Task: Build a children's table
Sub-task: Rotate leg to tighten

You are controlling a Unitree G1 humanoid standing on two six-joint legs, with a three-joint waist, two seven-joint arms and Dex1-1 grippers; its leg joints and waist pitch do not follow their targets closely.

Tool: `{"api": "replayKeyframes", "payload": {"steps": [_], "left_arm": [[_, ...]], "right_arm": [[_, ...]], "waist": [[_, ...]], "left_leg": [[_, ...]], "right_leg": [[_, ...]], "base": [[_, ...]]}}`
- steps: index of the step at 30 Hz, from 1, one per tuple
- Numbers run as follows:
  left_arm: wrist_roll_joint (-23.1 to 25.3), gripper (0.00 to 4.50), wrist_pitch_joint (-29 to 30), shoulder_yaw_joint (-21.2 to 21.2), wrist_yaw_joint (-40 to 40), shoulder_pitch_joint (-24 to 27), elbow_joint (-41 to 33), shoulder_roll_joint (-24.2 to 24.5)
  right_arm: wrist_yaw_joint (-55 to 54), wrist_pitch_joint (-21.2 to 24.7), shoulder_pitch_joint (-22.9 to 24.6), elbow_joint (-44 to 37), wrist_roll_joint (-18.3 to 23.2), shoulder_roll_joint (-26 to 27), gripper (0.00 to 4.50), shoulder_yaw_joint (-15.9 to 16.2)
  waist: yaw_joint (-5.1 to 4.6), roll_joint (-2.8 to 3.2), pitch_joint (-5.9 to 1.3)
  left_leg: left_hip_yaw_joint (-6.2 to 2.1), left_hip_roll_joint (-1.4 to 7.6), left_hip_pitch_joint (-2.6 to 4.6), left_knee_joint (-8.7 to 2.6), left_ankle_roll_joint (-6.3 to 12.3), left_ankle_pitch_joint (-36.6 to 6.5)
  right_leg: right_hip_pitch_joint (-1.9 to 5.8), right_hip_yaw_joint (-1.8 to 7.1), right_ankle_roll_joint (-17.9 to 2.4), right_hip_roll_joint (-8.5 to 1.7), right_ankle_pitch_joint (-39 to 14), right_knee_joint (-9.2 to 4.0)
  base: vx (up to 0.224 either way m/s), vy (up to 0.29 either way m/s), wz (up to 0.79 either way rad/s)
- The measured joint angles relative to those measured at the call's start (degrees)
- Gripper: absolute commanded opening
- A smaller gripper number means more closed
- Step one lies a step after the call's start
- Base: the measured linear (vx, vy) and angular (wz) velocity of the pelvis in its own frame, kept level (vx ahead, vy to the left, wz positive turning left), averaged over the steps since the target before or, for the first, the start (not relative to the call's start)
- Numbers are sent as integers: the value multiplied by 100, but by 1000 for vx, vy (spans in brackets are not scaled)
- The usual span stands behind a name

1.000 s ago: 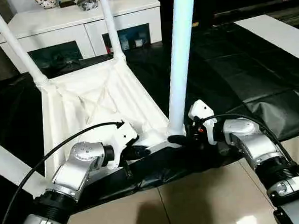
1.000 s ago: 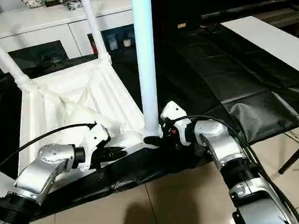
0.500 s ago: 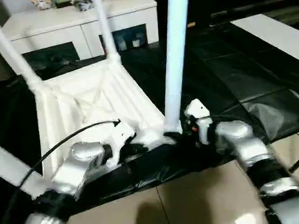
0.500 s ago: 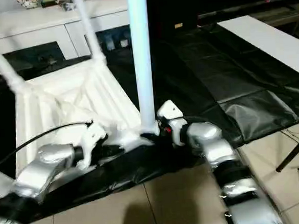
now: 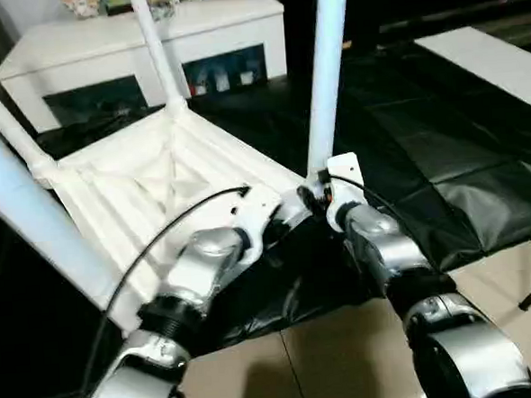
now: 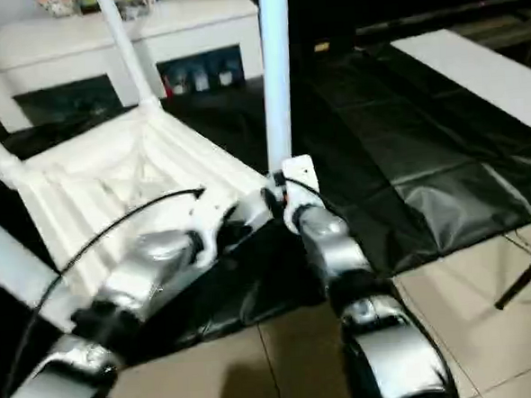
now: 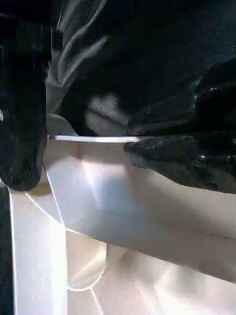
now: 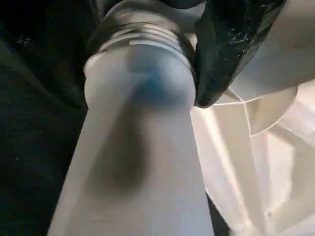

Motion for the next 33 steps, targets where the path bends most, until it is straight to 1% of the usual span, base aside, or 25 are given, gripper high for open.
{"api": "replayKeyframes", "payload": {"steps": [2, 3, 4, 5, 6, 9, 10, 12, 14, 15, 17, 18, 19, 21, 23, 27, 32, 33], "left_arm": [[13, 0, -78, -37, -1, 6, 2, 24], [21, 0, -117, -47, 2, 13, 4, 56], [25, 0, -152, -45, 2, 18, 2, 99], [27, 0, -164, -44, 5, 23, -2, 121], [31, 0, -171, -44, -2, 33, -19, 165], [45, 0, -284, -46, -138, 116, -112, 276], [46, 0, -357, -46, -208, 169, -157, 336], [39, 0, -425, -47, -392, 243, -246, 475], [-25, 0, -520, -54, -707, 413, -438, 743], [-65, 0, -562, -54, -831, 466, -495, 842], [-128, 0, -662, -55, -1120, 567, -611, 1001], [-184, 0, -755, -57, -1355, 653, -687, 1135], [-292, 0, -869, -48, -1648, 739, -746, 1300], [-405, 0, -1004, -8, -2055, 883, -827, 1538], [-484, 0, -1034, 5, -2427, 962, -894, 1712], [-681, 0, -876, -70, -3060, 1129, -1191, 1951], [-710, 0, -822, -108, -3237, 1139, -1256, 2035], [-710, 0, -834, -108, -3269, 1139, -1255, 2049]], "right_arm": [[28, -63, 2, 16, 41, 31, 342, -92], [82, -113, 2, 15, 138, 95, 342, -180], [130, -157, 4, 12, 207, 133, 361, -218], [173, -174, 9, 12, 220, 133, 361, -219], [208, -192, 11, 11, 229, 128, 385, -221], [448, -254, 15, 8, 235, 112, 395, -199], [562, -284, 15, 1, 230, 87, 408, -178], [826, -338, 18, -54, 190, -30, 408, -85], [1316, -359, 118, -265, 160, -235, 408, 95], [1505, -360, 157, -338, 151, -314, 408, 152], [2054, -361, 324, -617, 106, -551, 408, 363], [2559, -368, 510, -894, 58, -745, 408, 586], [3093, -363, 729, -1230, 76, -968, 408, 723], [3734, -323, 936, -1525, 99, -1245, 408, 881], [4163, -253, 1018, -1611, 181, -1399, 408, 932], [4805, -197, 1021, -1741, 320, -1614, 408, 967], [5039, -141, 1020, -1755, 373, -1633, 408, 980], [5087, -116, 1020, -1755, 395, -1640, 382, 980]], "waist": [[4, 2, -1], [3, 2, -1], [-9, 0, 0], [-11, -1, 1], [-11, -1, 1], [-28, 0, 1], [-32, 1, 0], [-29, 1, 0], [-2, 1, 0], [13, 0, 0], [32, 0, 0], [47, 0, 0], [68, 0, 0], [88, -3, 2], [98, -10, 8], [107, -19, 13], [140, -28, 19], [144, -30, 21]], "left_leg": [[0, -2, 0, -10, 0, 0], [0, -2, -3, -20, 0, 0], [1, -3, -5, -26, 0, 0], [1, -2, -7, -26, 1, 1], [1, -2, -8, -26, 1, 0], [2, 1, -11, -34, 1, 0], [2, 4, -11, -39, 1, 0], [2, 9, -11, -49, 1, 0], [1, 19, -12, -54, 1, 1], [1, 22, -13, -54, 1, 0], [2, 22, -20, -54, 1, 1], [5, 22, -22, -53, 5, 0], [11, 21, -27, -53, 18, 3], [17, 21, -27, -51, 34, 6], [26, 22, -27, -47, 33, 6], [47, 22, -22, -44, 7, -10], [56, 22, -21, -41, 7, -10], [56, 22, -21, -42, 7, -10]], "right_leg": [[3, -1, 0, 1, 1, -16], [2, -3, -1, 1, 1, -27], [-1, -4, -2, 1, 4, -32], [-5, -7, -4, 1, 6, -32], [-7, -8, -4, 1, 8, -32], [-19, -11, -5, 3, 11, -30], [-23, -16, -5, 4, 12, -29], [-27, -23, -5, 5, 12, -26], [-28, -36, -5, 8, 12, -23], [-28, -38, -1, 10, 9, -25], [-29, -41, 0, 10, 6, -31], [-27, -41, -2, 8, 3, -39], [-27, -40, -2, 6, 3, -50], [-26, -38, -2, 5, 3, -54], [-30, -30, -6, 5, 6, -51], [-30, -14, -13, 1, 10, -50], [-31, -8, -19, 1, 14, -49], [-32, -9, -19, 1, 14, -49]], "base": [[0, 0, 0], [0, 0, 0], [0, 0, 0], [0, 0, 0], [0, 0, 0], [0, 0, 0], [0, 0, 0], [0, 0, 0], [0, 0, 0], [0, 0, 0], [0, 0, 0], [0, 0, 0], [0, 0, 0], [0, 0, 0], [0, 0, 0], [0, 0, 0], [0, 0, 0], [0, 0, 0]]}}
